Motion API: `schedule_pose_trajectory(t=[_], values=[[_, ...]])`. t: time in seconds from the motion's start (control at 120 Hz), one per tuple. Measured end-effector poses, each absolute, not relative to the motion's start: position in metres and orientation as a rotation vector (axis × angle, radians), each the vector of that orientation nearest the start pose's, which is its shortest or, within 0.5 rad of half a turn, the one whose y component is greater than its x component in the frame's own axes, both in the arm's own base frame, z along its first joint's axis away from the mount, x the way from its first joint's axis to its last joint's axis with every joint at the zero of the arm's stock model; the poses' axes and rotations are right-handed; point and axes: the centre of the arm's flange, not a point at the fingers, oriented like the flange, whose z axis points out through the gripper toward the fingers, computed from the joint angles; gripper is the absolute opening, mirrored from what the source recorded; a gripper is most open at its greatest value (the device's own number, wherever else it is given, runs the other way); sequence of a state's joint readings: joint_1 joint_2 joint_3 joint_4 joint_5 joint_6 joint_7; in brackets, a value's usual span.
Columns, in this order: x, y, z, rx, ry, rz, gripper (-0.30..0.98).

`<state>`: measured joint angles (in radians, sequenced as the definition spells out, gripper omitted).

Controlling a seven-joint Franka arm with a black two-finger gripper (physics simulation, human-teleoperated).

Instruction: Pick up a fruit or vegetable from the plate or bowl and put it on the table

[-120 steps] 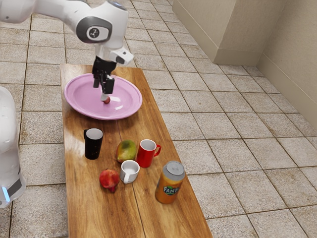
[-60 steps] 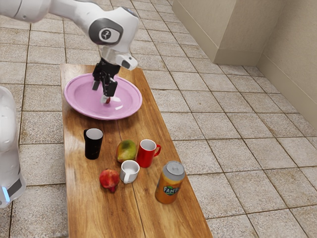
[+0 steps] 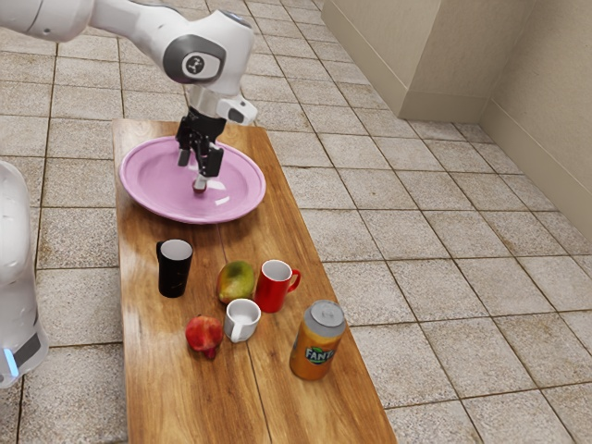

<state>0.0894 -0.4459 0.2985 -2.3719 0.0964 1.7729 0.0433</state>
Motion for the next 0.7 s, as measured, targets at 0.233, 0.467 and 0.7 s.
schedule_pose_trajectory(t=[0.233,0.467,0.7], values=[[0.353,0.169,0.479,-3.198,-0.458,0.162,0.66],[0.363,0.174,0.456,-3.21,-0.466,0.206,0.66],[0.362,0.187,0.457,-3.19,-0.48,0.163,0.66]])
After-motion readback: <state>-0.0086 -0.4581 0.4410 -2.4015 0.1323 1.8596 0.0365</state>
